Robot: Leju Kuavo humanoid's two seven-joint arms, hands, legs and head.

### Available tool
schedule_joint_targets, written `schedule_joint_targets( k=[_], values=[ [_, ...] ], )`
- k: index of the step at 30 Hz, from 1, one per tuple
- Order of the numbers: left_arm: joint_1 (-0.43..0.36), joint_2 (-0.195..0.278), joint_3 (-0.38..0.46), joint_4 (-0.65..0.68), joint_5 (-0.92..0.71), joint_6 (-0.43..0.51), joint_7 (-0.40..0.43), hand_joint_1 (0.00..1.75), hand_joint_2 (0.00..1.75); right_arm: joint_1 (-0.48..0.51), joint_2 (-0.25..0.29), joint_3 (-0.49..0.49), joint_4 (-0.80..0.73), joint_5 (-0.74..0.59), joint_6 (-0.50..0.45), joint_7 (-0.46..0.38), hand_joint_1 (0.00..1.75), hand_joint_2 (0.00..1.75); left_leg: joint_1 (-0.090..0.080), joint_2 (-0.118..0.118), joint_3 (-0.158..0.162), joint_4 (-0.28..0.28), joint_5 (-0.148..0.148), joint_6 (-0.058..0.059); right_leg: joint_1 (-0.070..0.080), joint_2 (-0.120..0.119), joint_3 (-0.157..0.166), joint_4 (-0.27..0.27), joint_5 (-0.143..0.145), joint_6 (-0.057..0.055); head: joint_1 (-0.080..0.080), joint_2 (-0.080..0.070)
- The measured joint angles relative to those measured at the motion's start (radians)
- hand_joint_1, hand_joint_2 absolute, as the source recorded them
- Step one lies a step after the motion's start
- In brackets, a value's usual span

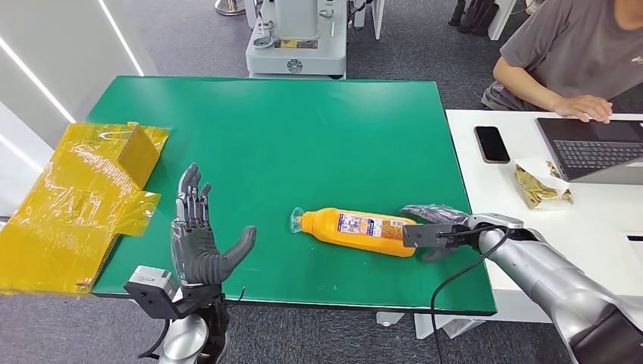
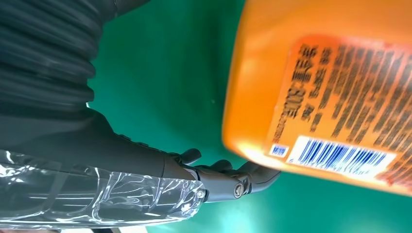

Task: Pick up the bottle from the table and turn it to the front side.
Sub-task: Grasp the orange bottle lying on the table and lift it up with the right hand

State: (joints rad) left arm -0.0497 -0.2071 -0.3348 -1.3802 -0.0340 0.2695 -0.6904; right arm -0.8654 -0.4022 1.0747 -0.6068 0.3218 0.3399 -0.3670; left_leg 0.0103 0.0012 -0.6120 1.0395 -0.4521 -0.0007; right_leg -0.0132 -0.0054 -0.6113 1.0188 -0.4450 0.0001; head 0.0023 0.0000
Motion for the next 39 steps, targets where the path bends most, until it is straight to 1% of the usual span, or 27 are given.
schedule_joint_targets(
  k=[5, 13, 19, 23, 32, 39],
  values=[
    [0.001, 0.0, 0.0, 0.0, -0.002, 0.005, -0.001, 0.0, 1.75, -0.017, 0.001, -0.002, -0.003, 0.016, -0.018, 0.0, 0.0, 1.75, 0.0, 0.0, 0.0, 0.0, 0.0, 0.0, 0.0, 0.0, 0.0, 0.0, 0.0, 0.0, 0.0, 0.0],
    [0.01, 0.0, 0.0, 0.0, -0.006, 0.01, -0.007, 0.0, 1.75, -0.064, 0.024, -0.002, 0.001, 0.021, -0.022, -0.015, 0.0, 1.75, 0.0, 0.0, 0.0, 0.0, 0.0, 0.0, 0.0, -0.001, 0.0, 0.0, 0.0, 0.0, 0.0, 0.0],
    [0.012, 0.0, 0.001, 0.0, -0.017, 0.009, -0.01, 0.0, 1.75, -0.098, 0.038, -0.007, 0.001, 0.009, -0.032, -0.057, 0.0, 1.75, 0.0, 0.0, -0.001, 0.0, 0.0, 0.0, 0.0, 0.0, 0.0, 0.0, 0.0, 0.0, 0.0, 0.0],
    [0.013, 0.0, 0.007, 0.0, -0.024, 0.004, -0.011, 0.0, 1.75, -0.118, 0.049, -0.022, -0.027, -0.005, -0.049, -0.072, 0.0, 1.75, 0.0, 0.0, -0.001, 0.0, 0.0, 0.0, 0.0, -0.001, 0.0, 0.0, 0.0, 0.0, 0.0, 0.0],
    [0.013, -0.001, 0.018, 0.0, -0.036, 0.003, -0.011, 0.0, 1.75, -0.106, 0.091, -0.065, -0.106, -0.003, -0.082, -0.074, 0.0, 1.75, 0.0, 0.0, 0.0, 0.0, 0.0, 0.0, 0.0, 0.0, 0.0, 0.001, 0.0, 0.0, 0.0, 0.0],
    [0.015, -0.002, 0.021, -0.001, -0.05, 0.001, -0.009, 0.0, 1.75, -0.07, 0.137, -0.088, -0.119, 0.011, -0.084, -0.068, 0.0, 1.75, 0.0, 0.0, 0.0, 0.0, 0.0, 0.0, 0.0, -0.001, 0.0, 0.0, 0.0, 0.0, 0.0, 0.0]
  ],
)
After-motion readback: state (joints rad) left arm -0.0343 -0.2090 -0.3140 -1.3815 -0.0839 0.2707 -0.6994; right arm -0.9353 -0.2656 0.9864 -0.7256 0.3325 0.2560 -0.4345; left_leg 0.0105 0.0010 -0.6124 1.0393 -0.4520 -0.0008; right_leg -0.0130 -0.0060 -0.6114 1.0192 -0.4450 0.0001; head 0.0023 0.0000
